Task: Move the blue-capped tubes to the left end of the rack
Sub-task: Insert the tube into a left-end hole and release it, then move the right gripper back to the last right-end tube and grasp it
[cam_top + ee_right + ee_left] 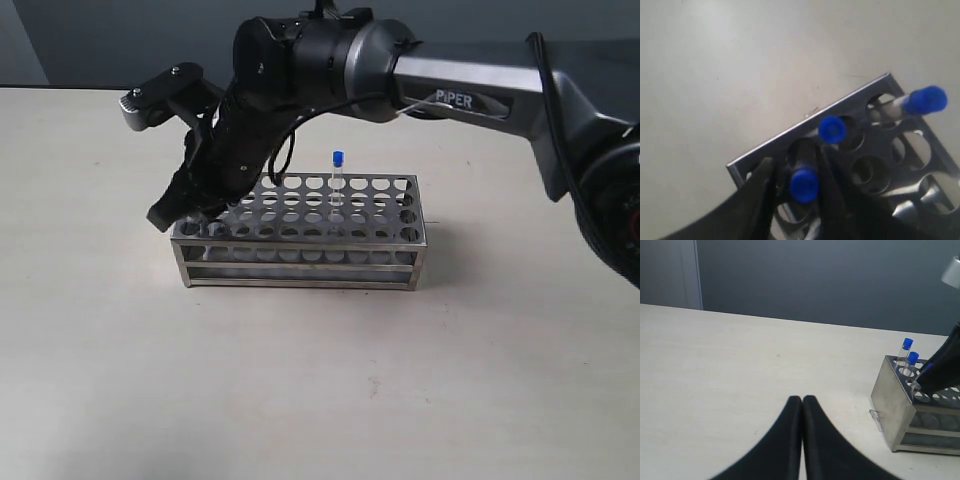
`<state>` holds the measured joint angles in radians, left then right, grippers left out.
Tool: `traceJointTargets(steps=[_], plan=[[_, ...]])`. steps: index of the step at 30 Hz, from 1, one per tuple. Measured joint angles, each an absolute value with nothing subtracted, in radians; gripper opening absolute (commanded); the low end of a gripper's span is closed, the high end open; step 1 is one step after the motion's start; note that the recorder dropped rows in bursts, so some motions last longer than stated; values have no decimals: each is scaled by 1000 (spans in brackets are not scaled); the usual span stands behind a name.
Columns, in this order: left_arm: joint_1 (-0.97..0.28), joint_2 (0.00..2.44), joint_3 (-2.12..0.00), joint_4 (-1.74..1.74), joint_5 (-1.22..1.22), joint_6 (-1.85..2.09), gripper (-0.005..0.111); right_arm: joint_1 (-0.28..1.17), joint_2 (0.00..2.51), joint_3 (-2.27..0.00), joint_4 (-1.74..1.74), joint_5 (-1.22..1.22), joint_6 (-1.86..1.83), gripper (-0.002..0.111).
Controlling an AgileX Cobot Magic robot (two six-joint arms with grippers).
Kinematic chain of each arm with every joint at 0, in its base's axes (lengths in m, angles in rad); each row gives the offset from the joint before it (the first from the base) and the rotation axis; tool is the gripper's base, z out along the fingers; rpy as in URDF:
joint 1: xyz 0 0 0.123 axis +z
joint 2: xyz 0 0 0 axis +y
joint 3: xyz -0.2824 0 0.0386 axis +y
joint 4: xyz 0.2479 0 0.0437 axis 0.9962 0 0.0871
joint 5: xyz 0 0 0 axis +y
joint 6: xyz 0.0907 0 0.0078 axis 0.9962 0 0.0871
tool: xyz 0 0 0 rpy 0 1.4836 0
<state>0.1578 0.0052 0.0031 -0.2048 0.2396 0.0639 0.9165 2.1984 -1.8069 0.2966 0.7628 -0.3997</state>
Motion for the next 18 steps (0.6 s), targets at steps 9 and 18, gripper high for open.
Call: traceJointTargets(steps=[9,18], plan=[[158,5,3,-205,240,64,1,916,2153,-1807,297,836,-345,45],[158,5,3,-205,240,64,1,918,1992,-1807,245,919,-315,45]])
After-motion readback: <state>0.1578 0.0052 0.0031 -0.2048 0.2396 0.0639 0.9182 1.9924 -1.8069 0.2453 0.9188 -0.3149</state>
